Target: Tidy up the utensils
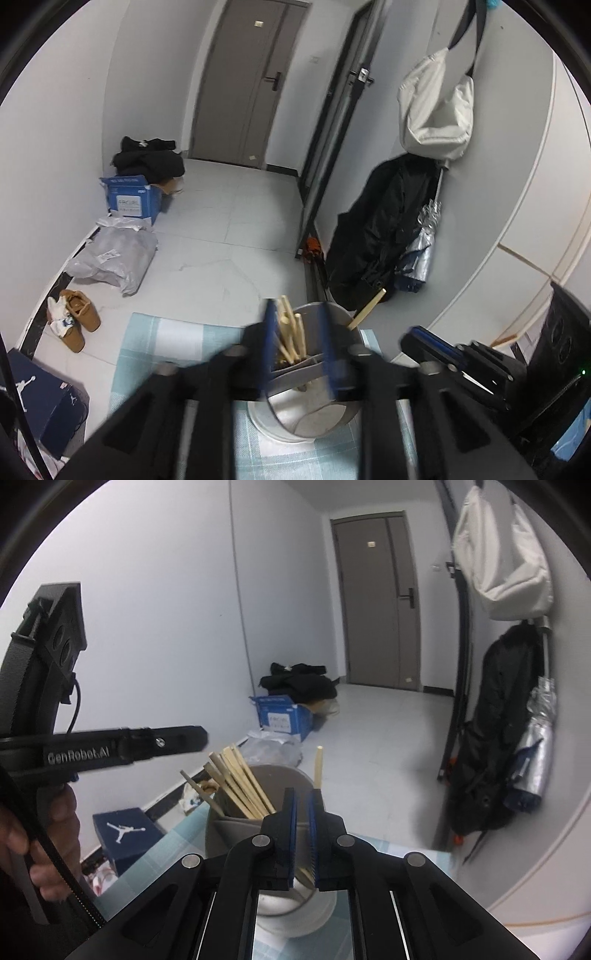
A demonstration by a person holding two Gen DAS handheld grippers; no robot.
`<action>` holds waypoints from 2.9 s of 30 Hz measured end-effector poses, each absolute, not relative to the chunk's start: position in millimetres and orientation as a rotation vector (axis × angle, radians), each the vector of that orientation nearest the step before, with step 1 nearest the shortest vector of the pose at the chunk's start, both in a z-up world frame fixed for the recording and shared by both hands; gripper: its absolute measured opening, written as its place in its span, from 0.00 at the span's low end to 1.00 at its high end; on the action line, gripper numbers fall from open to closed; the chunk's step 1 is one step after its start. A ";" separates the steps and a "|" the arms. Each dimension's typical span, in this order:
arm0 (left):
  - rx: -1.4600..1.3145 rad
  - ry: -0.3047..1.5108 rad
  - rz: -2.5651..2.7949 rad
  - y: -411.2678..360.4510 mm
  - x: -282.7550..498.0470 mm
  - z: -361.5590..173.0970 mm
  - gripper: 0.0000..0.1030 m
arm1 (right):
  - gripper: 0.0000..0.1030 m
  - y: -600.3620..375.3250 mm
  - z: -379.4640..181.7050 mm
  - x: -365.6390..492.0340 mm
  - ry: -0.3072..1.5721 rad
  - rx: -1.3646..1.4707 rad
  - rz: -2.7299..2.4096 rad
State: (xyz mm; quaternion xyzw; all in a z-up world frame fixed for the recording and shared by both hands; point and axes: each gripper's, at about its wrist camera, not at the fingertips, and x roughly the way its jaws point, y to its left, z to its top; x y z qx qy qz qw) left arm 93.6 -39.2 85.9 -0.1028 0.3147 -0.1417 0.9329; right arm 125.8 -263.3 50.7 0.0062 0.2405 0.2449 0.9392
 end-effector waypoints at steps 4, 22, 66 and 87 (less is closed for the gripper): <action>-0.203 0.601 -0.243 -32.8 77.8 94.4 0.49 | 0.20 -272.4 58.8 107.9 0.479 0.036 0.458; -0.201 0.450 -0.082 -13.1 13.1 112.5 0.94 | 0.75 -262.0 99.0 23.8 0.337 0.049 0.422; -0.151 0.430 0.028 -13.2 -7.8 58.5 0.99 | 1.00 -265.2 52.9 -13.0 0.324 0.036 0.308; -0.163 0.423 0.043 -11.0 -8.0 57.0 0.99 | 1.00 -265.9 50.2 -12.9 0.334 0.032 0.293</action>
